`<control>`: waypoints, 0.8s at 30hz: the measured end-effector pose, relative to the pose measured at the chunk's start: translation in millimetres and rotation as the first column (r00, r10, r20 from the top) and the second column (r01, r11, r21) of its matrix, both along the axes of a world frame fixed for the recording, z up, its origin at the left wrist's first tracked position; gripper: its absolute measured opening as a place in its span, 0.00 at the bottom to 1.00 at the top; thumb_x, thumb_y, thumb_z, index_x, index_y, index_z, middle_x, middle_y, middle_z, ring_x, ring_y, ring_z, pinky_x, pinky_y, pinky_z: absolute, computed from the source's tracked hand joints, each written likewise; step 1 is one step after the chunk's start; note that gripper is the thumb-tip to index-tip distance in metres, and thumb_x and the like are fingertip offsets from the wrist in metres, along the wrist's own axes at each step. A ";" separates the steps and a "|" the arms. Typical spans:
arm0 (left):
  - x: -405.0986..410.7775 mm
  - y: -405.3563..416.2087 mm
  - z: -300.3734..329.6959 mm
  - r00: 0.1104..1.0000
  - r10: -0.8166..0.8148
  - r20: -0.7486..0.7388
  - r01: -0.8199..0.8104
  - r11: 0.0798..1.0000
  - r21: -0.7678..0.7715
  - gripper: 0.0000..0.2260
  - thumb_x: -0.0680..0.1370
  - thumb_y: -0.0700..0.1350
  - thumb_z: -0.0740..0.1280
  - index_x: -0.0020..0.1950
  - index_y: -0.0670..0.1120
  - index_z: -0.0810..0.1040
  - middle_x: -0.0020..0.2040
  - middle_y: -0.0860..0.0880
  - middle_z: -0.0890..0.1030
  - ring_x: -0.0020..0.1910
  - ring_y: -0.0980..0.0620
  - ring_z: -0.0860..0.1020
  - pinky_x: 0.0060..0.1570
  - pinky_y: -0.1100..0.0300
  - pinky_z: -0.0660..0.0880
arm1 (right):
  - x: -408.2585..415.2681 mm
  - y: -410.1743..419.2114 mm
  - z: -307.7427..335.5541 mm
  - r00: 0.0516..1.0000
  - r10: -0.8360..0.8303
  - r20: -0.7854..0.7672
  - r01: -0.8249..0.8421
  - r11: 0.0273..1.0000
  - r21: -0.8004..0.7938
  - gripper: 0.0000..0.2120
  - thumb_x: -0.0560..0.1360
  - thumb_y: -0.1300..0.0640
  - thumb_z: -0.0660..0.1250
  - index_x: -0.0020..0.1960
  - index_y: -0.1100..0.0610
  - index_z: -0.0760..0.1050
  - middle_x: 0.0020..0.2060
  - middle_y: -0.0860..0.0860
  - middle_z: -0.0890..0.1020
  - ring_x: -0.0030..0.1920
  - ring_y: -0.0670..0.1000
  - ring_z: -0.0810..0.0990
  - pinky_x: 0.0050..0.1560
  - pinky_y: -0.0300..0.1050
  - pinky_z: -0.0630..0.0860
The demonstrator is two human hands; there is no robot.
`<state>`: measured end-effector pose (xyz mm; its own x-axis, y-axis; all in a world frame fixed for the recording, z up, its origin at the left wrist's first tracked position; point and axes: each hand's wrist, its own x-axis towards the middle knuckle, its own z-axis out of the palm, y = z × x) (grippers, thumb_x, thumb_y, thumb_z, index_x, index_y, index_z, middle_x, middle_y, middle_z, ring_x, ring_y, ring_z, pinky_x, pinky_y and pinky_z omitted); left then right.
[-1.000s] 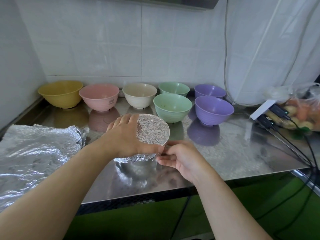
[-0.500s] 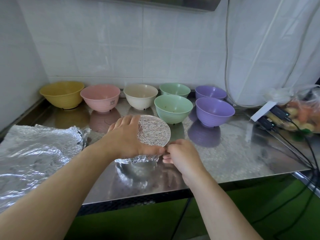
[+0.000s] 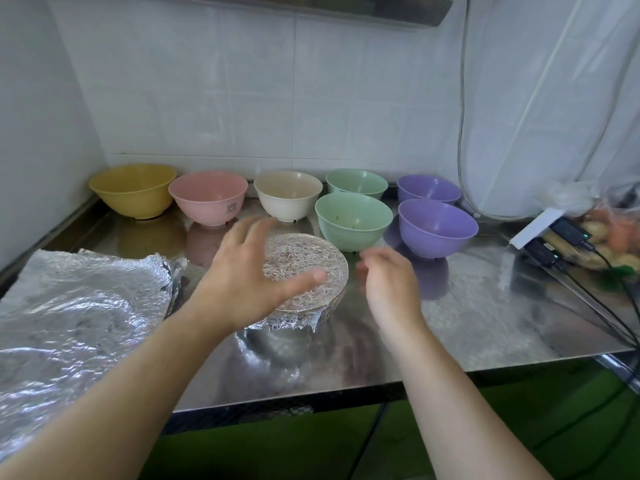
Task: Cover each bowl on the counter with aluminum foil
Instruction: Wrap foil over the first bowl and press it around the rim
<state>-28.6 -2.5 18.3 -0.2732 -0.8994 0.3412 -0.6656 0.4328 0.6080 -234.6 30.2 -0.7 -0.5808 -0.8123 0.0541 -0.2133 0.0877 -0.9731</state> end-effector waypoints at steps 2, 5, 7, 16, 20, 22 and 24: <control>-0.8 9.8 -10.1 0.932 0.134 -0.336 -0.147 0.989 -0.013 0.30 0.76 0.68 0.69 0.73 0.55 0.70 0.69 0.55 0.72 0.68 0.57 0.70 0.70 0.54 0.68 | 9.6 -15.0 -0.8 0.981 0.087 0.176 -0.058 0.985 -0.162 0.12 0.74 0.47 0.64 0.48 0.51 0.85 0.49 0.52 0.88 0.57 0.59 0.85 0.66 0.64 0.78; -12.8 19.8 -22.6 0.646 0.347 -0.679 -0.206 0.937 0.283 0.21 0.81 0.60 0.66 0.71 0.53 0.73 0.65 0.55 0.78 0.65 0.55 0.76 0.67 0.52 0.73 | 30.3 -27.3 0.4 0.825 0.161 0.542 -0.045 0.974 -0.221 0.10 0.81 0.53 0.67 0.50 0.56 0.86 0.48 0.52 0.89 0.54 0.55 0.87 0.59 0.50 0.81; -22.1 21.8 -30.6 0.510 0.425 -0.748 -0.138 0.899 0.416 0.16 0.83 0.56 0.65 0.69 0.54 0.76 0.60 0.58 0.80 0.62 0.58 0.78 0.61 0.57 0.73 | 41.1 -28.0 -2.6 0.730 0.190 0.657 -0.063 0.975 -0.212 0.09 0.81 0.55 0.69 0.53 0.59 0.85 0.47 0.54 0.88 0.50 0.56 0.87 0.54 0.50 0.81; -39.1 27.0 -30.1 0.323 0.535 -0.781 -0.148 0.843 0.517 0.13 0.87 0.50 0.56 0.69 0.58 0.75 0.66 0.59 0.72 0.66 0.59 0.69 0.70 0.60 0.62 | 53.9 -24.4 -8.3 0.642 0.144 0.753 0.009 0.981 -0.196 0.09 0.80 0.57 0.68 0.49 0.59 0.86 0.46 0.57 0.89 0.47 0.58 0.89 0.52 0.52 0.83; -27.2 18.8 -24.1 0.390 0.536 -0.749 -0.107 0.834 0.541 0.19 0.87 0.55 0.56 0.70 0.51 0.80 0.64 0.60 0.81 0.60 0.61 0.76 0.63 0.62 0.69 | 34.7 -26.6 -17.5 0.846 0.052 0.531 0.047 0.984 -0.171 0.15 0.73 0.48 0.66 0.46 0.59 0.84 0.45 0.56 0.88 0.51 0.63 0.87 0.54 0.57 0.82; -20.0 16.6 -26.1 0.431 0.496 -0.754 -0.143 0.862 0.486 0.19 0.86 0.55 0.56 0.61 0.51 0.85 0.52 0.61 0.86 0.53 0.60 0.82 0.63 0.53 0.77 | 17.9 -33.9 -20.3 0.947 0.023 0.320 0.036 0.984 -0.177 0.22 0.66 0.40 0.64 0.44 0.57 0.84 0.44 0.53 0.88 0.53 0.63 0.84 0.60 0.65 0.80; -18.9 21.2 -28.5 0.447 0.471 -0.760 -0.171 0.879 0.444 0.16 0.84 0.55 0.59 0.63 0.54 0.83 0.57 0.59 0.84 0.59 0.59 0.80 0.67 0.50 0.74 | 9.1 -39.2 -15.6 0.971 0.056 0.234 -0.010 0.981 -0.195 0.17 0.71 0.42 0.65 0.46 0.53 0.84 0.48 0.50 0.87 0.56 0.58 0.84 0.66 0.64 0.76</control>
<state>-47.6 18.7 -10.1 0.3312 -0.9431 -0.0302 0.1621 0.0253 0.9865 -225.5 -9.0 -16.3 -0.5690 -0.8190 0.0740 0.0266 -0.1082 -0.9938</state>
